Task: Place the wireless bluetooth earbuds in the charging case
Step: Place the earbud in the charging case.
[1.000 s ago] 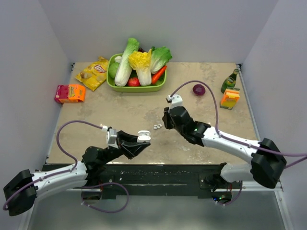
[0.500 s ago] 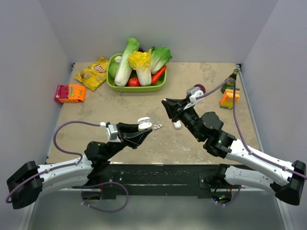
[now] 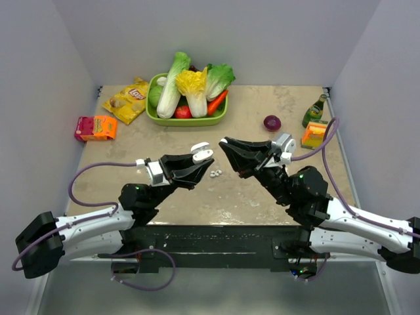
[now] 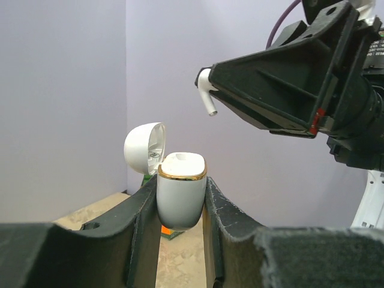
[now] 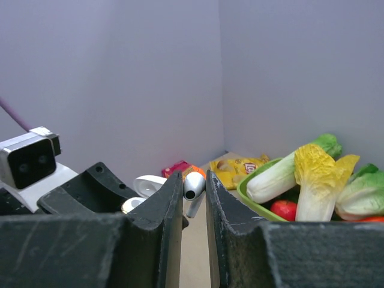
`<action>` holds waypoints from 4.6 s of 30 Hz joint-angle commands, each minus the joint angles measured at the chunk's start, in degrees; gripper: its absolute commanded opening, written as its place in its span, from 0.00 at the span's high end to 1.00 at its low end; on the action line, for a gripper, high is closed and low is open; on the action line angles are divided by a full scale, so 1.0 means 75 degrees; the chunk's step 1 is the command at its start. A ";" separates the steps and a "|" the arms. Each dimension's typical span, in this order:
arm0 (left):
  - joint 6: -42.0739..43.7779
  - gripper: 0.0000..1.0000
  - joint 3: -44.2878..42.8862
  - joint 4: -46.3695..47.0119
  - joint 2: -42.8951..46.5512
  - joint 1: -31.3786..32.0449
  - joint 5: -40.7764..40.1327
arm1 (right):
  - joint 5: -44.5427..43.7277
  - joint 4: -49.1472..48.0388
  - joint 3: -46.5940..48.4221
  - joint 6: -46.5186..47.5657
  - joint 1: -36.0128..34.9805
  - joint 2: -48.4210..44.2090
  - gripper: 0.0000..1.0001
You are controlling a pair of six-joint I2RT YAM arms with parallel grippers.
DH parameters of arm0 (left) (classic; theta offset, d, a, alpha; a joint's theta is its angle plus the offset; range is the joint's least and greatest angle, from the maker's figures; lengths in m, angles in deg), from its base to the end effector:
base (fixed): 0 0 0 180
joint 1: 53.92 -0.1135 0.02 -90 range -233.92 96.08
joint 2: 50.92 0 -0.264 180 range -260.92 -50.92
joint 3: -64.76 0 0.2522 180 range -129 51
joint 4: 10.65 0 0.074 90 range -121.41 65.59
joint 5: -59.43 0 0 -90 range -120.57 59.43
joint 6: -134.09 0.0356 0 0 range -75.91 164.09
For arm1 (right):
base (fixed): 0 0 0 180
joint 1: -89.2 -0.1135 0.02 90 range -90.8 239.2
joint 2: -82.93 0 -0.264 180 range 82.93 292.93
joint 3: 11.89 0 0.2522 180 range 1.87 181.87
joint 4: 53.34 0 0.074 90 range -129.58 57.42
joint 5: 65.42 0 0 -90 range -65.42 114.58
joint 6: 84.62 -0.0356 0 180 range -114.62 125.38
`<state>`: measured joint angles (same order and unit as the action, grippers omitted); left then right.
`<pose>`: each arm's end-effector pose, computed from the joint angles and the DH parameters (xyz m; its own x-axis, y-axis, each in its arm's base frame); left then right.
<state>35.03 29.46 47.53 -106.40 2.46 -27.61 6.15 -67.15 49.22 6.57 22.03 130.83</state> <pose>0.1056 -0.1621 0.3115 0.2021 -0.5880 -0.7832 0.8972 0.4319 -0.0927 0.0820 0.1657 0.4160 0.1921 0.4056 -0.8936 -0.7613 0.6362 0.1251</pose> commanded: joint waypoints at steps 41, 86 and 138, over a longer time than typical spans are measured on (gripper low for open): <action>-0.1921 1.00 -0.1218 -0.0885 -0.0653 -0.0275 0.0472 | -0.0811 -0.1714 -0.0853 0.1247 -0.0348 0.0152 1.00; -0.1792 1.00 -0.1159 -0.0698 -0.0500 -0.0299 0.0414 | -0.1046 -0.1105 -0.1122 0.0872 -0.0348 -0.0058 1.00; -0.1757 1.00 -0.1007 -0.0323 -0.0700 -0.0299 0.0425 | -0.1479 0.0945 0.0612 -0.0897 -0.0348 0.0047 0.28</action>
<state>21.15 22.23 40.18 -111.74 0.45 -24.39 -3.36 -61.16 50.25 2.46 19.71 132.10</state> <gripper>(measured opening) 0.333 0.713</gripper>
